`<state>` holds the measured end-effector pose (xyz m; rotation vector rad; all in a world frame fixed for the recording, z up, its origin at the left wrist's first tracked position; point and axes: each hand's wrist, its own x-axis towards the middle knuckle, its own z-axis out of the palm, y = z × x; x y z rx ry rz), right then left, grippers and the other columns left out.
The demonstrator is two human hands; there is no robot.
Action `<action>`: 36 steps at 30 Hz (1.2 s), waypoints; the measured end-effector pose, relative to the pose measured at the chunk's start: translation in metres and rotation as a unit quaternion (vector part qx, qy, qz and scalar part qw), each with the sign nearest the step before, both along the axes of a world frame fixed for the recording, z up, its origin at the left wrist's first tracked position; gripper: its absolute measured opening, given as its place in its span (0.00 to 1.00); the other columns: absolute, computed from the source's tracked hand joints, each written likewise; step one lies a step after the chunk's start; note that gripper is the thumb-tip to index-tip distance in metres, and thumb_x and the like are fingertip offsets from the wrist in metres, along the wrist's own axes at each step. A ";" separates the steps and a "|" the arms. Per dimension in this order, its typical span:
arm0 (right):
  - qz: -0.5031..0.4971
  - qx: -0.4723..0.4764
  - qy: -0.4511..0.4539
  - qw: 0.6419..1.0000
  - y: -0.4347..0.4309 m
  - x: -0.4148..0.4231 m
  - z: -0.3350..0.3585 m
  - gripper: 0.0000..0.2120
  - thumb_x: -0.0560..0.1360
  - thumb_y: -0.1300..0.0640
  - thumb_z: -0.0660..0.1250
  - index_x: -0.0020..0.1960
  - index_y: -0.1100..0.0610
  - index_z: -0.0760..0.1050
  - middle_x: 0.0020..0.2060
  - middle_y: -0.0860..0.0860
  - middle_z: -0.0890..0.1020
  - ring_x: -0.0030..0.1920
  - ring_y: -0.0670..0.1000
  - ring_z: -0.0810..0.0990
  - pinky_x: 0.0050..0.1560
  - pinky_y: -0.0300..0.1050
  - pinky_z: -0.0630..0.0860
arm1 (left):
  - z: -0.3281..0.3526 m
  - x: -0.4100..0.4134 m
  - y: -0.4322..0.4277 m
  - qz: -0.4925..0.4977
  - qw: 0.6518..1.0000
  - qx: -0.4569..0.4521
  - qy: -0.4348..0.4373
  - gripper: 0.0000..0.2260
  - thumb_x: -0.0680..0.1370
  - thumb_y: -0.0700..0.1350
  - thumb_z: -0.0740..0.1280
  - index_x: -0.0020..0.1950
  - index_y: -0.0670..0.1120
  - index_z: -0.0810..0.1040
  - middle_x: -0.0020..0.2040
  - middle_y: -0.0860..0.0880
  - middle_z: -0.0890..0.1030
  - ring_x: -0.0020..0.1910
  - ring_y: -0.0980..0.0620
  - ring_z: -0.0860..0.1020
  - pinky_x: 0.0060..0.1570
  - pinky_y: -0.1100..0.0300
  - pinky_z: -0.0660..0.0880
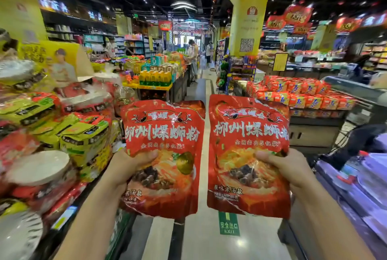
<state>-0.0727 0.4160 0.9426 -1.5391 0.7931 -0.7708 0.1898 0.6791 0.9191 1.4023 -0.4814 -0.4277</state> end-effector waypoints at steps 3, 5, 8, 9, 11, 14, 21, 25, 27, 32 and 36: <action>-0.003 0.014 0.012 1.000 -0.042 0.036 -0.009 0.28 0.56 0.53 0.82 0.53 0.57 0.80 0.42 0.51 0.87 0.42 0.55 0.87 0.50 0.56 0.82 | -0.006 0.039 -0.046 -0.012 1.000 0.011 0.013 0.43 0.38 0.58 0.85 0.50 0.47 0.84 0.47 0.47 0.87 0.47 0.45 0.86 0.53 0.48 0.79; 0.006 0.024 0.013 1.000 -0.070 0.063 -0.016 0.28 0.56 0.52 0.82 0.54 0.57 0.79 0.43 0.52 0.87 0.43 0.55 0.87 0.52 0.59 0.81 | -0.008 0.064 -0.079 -0.016 1.000 0.013 0.020 0.37 0.44 0.53 0.86 0.51 0.47 0.84 0.48 0.47 0.87 0.49 0.44 0.85 0.55 0.47 0.79; 0.011 0.023 0.010 1.000 -0.120 0.107 -0.026 0.27 0.58 0.53 0.81 0.54 0.56 0.79 0.43 0.51 0.87 0.43 0.54 0.87 0.49 0.56 0.82 | -0.013 0.106 -0.132 -0.013 1.000 0.007 0.021 0.39 0.44 0.53 0.86 0.54 0.46 0.84 0.50 0.46 0.87 0.51 0.43 0.85 0.56 0.47 0.78; 0.013 0.022 0.009 1.000 -0.140 0.122 -0.029 0.26 0.59 0.53 0.82 0.54 0.56 0.79 0.43 0.51 0.87 0.43 0.54 0.87 0.48 0.55 0.82 | -0.015 0.120 -0.151 -0.013 1.000 0.010 0.025 0.40 0.45 0.53 0.86 0.55 0.45 0.84 0.50 0.45 0.87 0.51 0.42 0.85 0.56 0.46 0.79; 0.018 0.018 0.007 1.000 -0.182 0.153 -0.034 0.24 0.60 0.54 0.82 0.53 0.55 0.79 0.42 0.50 0.87 0.42 0.54 0.87 0.47 0.54 0.82 | -0.018 0.147 -0.190 -0.007 1.000 0.013 0.025 0.35 0.51 0.47 0.86 0.56 0.44 0.83 0.51 0.44 0.87 0.50 0.41 0.85 0.54 0.47 0.79; 0.039 0.015 0.006 0.999 -0.247 0.205 -0.033 0.24 0.61 0.53 0.81 0.53 0.55 0.78 0.44 0.51 0.87 0.44 0.54 0.87 0.46 0.52 0.81 | -0.016 0.188 -0.250 0.026 0.999 0.018 0.021 0.29 0.56 0.39 0.84 0.55 0.42 0.83 0.49 0.44 0.87 0.48 0.42 0.85 0.45 0.54 0.79; 0.067 0.017 0.004 0.998 -0.381 0.326 -0.021 0.30 0.59 0.51 0.80 0.58 0.56 0.77 0.48 0.52 0.85 0.47 0.55 0.85 0.50 0.54 0.81 | -0.012 0.289 -0.365 0.081 0.996 0.021 0.030 0.28 0.58 0.43 0.82 0.57 0.43 0.82 0.50 0.45 0.87 0.49 0.44 0.85 0.45 0.56 0.78; 0.081 0.027 0.005 0.996 -0.440 0.398 -0.030 0.34 0.54 0.49 0.81 0.58 0.56 0.78 0.47 0.52 0.86 0.45 0.55 0.86 0.48 0.54 0.81 | -0.021 0.351 -0.420 0.097 0.994 0.026 0.031 0.31 0.56 0.42 0.84 0.58 0.43 0.82 0.51 0.45 0.86 0.50 0.44 0.84 0.47 0.56 0.77; 0.081 0.036 0.010 0.996 -0.470 0.436 -0.039 0.34 0.54 0.49 0.82 0.57 0.56 0.78 0.47 0.52 0.87 0.45 0.56 0.87 0.50 0.58 0.82 | -0.030 0.387 -0.447 0.098 0.994 0.023 0.034 0.32 0.55 0.42 0.85 0.57 0.43 0.82 0.50 0.46 0.87 0.49 0.45 0.85 0.48 0.55 0.78; 0.066 0.037 0.008 0.997 -0.540 0.537 -0.061 0.28 0.56 0.54 0.83 0.54 0.59 0.81 0.46 0.55 0.87 0.44 0.59 0.87 0.51 0.62 0.82 | -0.056 0.489 -0.519 0.098 0.994 0.015 0.042 0.25 0.56 0.42 0.84 0.51 0.42 0.83 0.48 0.43 0.87 0.46 0.44 0.85 0.49 0.54 0.80; 0.053 0.020 0.015 0.998 -0.590 0.621 -0.059 0.18 0.65 0.58 0.80 0.53 0.58 0.80 0.45 0.53 0.86 0.38 0.53 0.86 0.34 0.43 0.80 | -0.061 0.577 -0.576 0.081 0.995 0.018 0.058 0.31 0.51 0.47 0.86 0.51 0.43 0.83 0.45 0.45 0.87 0.46 0.44 0.86 0.47 0.54 0.79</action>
